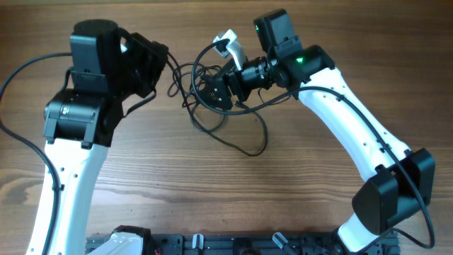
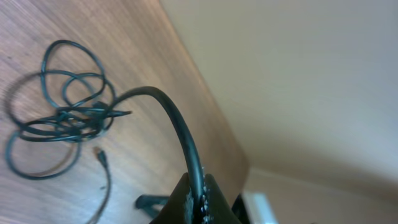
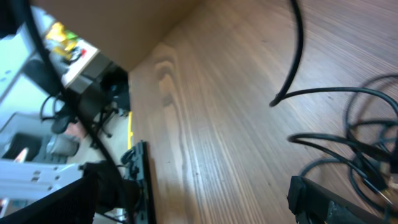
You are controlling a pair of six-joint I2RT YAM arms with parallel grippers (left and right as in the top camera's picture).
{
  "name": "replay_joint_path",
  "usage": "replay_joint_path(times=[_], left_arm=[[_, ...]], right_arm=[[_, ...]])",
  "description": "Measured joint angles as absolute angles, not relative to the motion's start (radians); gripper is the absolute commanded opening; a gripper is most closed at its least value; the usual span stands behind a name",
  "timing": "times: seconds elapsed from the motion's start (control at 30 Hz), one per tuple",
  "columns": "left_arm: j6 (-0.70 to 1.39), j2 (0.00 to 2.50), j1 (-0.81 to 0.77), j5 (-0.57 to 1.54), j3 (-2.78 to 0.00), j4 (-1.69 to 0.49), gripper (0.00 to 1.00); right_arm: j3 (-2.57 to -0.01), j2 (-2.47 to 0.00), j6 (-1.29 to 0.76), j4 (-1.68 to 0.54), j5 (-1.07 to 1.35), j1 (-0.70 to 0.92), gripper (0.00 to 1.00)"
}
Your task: Untangle cables
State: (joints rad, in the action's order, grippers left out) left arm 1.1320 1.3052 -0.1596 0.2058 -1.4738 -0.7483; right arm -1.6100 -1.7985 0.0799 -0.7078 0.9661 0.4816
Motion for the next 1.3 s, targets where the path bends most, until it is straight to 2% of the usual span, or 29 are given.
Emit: replay_joint_path(times=[0.17, 0.23, 0.33, 0.37, 0.4, 0.43, 0.47, 0.53, 0.67, 0.8, 0.9, 0.97, 1.07, 1.1, 1.2, 1.3], left_arm=[[1.192, 1.305, -0.154, 0.206, -1.474, -0.699, 0.04], [1.199, 1.305, -0.154, 0.205, -1.474, -0.688, 0.04], [1.209, 1.305, -0.154, 0.205, -1.474, -0.683, 0.08], [1.211, 1.305, -0.154, 0.205, -1.474, -0.683, 0.10], [1.213, 1.305, -0.154, 0.205, -1.474, -0.685, 0.16], [1.213, 1.305, -0.154, 0.205, -1.474, -0.693, 0.18], [1.199, 1.305, -0.154, 0.205, -1.474, -0.699, 0.19], [1.163, 1.305, -0.154, 0.197, -1.474, -0.725, 0.28], [1.063, 1.305, -0.154, 0.150, -1.474, -0.822, 0.38], [1.012, 1.305, -0.154, 0.058, -1.474, -0.899, 0.63], [0.975, 1.305, -0.154, 0.003, -1.474, -0.939, 0.78], [0.891, 1.305, -0.149, -0.023, -1.474, -0.939, 0.79], [0.785, 1.305, -0.072, -0.044, -1.474, -0.974, 0.82], [0.769, 1.306, -0.035, -0.043, -1.474, -0.988, 0.83], [0.735, 1.314, 0.098, -0.031, -1.474, -1.038, 0.86], [0.702, 1.335, 0.143, -0.019, -1.473, -1.082, 0.86]], right_arm=[[-1.610, -1.798, 0.138, -0.702, 1.034, 0.510, 0.98], [-1.610, -1.798, 0.148, -0.698, 1.049, 0.524, 0.93], [-1.610, -1.798, 0.165, -0.671, 1.067, 0.566, 0.59], [-1.610, -1.798, 0.159, -0.659, 1.069, 0.583, 0.47], [-1.610, -1.798, 0.147, -0.645, 1.065, 0.596, 0.28], [-1.610, -1.798, 0.125, -0.619, 1.038, 0.606, 0.18], [-1.610, -1.798, 0.107, -0.614, 1.016, 0.607, 0.14], [-1.610, -1.798, 0.047, -0.594, 0.948, 0.606, 0.04], [-1.610, -1.792, -0.060, -0.593, 0.760, 0.605, 0.04], [-1.610, -1.693, -0.122, -0.593, 0.583, 0.605, 0.06], [-1.610, -1.608, -0.150, -0.605, 0.525, 0.605, 0.16], [-1.612, -1.578, -0.170, -0.644, 0.506, 0.605, 0.23], [-1.612, -1.594, -0.216, -0.708, 0.488, 0.605, 0.50], [-1.612, -1.605, -0.228, -0.718, 0.484, 0.605, 0.56], [-1.612, -1.668, -0.286, -0.739, 0.472, 0.619, 0.60], [-1.612, -1.754, -0.345, -0.743, 0.469, 0.659, 0.60]])
